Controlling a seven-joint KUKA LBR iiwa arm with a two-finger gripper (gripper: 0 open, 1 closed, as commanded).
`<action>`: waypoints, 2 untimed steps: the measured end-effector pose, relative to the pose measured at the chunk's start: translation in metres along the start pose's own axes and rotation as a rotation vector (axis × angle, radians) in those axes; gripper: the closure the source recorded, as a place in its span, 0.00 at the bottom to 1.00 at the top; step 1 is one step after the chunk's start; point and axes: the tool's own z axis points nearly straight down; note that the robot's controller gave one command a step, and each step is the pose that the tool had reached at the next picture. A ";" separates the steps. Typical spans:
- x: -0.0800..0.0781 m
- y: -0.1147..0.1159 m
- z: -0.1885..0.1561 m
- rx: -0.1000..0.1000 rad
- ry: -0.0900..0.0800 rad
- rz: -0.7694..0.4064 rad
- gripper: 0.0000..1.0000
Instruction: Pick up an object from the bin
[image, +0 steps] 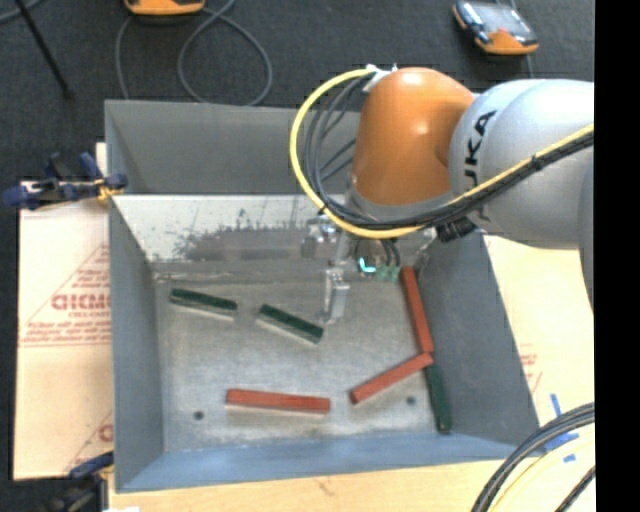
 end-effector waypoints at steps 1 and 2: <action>-0.017 -0.014 0.149 0.000 -0.002 0.117 0.00; -0.019 -0.001 0.113 -0.003 -0.012 0.262 0.00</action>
Offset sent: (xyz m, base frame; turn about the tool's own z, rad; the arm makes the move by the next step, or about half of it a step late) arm 0.0172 -0.0133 -0.1453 0.1201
